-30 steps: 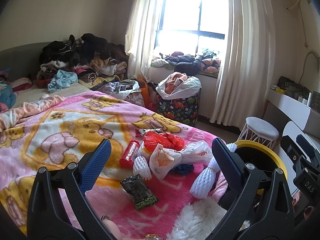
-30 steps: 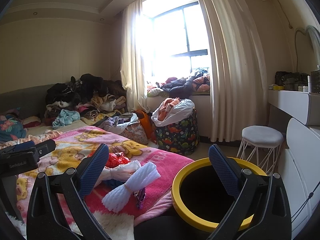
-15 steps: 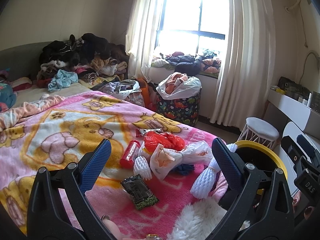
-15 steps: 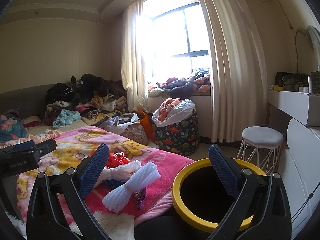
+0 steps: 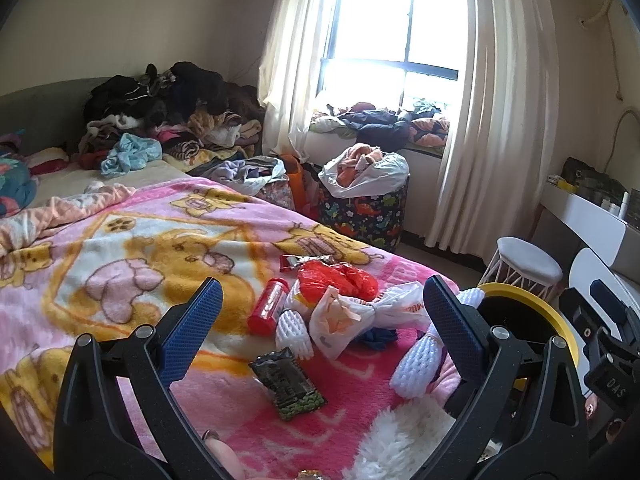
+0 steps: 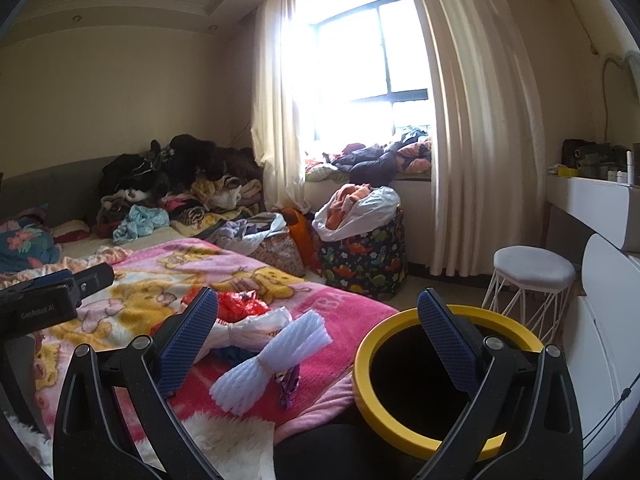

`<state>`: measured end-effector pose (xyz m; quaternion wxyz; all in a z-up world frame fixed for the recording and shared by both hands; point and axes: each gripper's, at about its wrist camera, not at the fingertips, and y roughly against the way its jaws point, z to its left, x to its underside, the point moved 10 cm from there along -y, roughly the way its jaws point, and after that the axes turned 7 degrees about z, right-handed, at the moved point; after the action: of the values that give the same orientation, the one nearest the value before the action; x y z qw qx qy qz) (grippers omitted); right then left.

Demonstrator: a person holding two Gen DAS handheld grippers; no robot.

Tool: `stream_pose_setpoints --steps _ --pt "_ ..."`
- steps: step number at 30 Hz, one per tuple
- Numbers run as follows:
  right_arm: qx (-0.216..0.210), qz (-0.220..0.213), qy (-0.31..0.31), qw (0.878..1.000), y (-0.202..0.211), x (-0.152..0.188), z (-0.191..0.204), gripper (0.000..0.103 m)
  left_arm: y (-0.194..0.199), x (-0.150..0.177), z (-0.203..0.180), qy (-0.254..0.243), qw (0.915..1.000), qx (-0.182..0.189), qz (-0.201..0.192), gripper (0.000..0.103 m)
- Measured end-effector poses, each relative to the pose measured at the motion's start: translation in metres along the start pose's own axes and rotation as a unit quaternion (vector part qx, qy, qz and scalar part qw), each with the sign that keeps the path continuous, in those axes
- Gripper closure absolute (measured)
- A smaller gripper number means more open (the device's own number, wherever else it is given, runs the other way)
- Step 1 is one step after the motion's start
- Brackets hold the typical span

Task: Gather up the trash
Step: 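Grasp the black snack packet with the left tool while the right grasps the white foam sleeve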

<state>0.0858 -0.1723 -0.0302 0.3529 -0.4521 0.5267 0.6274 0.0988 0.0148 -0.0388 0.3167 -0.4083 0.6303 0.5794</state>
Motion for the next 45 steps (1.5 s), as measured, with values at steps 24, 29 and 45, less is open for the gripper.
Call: stream_pose_setpoints --steps 24,29,45 --pt "-0.040 0.107 0.022 0.993 -0.080 0.012 0.045 0.006 -0.041 0.036 0.085 0.083 0.9944 -0.001 0.065 0.011" --pt "-0.020 0.135 -0.002 0.991 -0.098 0.018 0.026 0.006 -0.068 0.059 0.070 0.085 0.9900 0.028 0.110 0.011" --pt "-0.067 0.240 -0.066 0.966 -0.153 0.048 0.014 0.049 -0.117 0.099 0.041 0.085 0.9777 0.058 0.183 0.023"
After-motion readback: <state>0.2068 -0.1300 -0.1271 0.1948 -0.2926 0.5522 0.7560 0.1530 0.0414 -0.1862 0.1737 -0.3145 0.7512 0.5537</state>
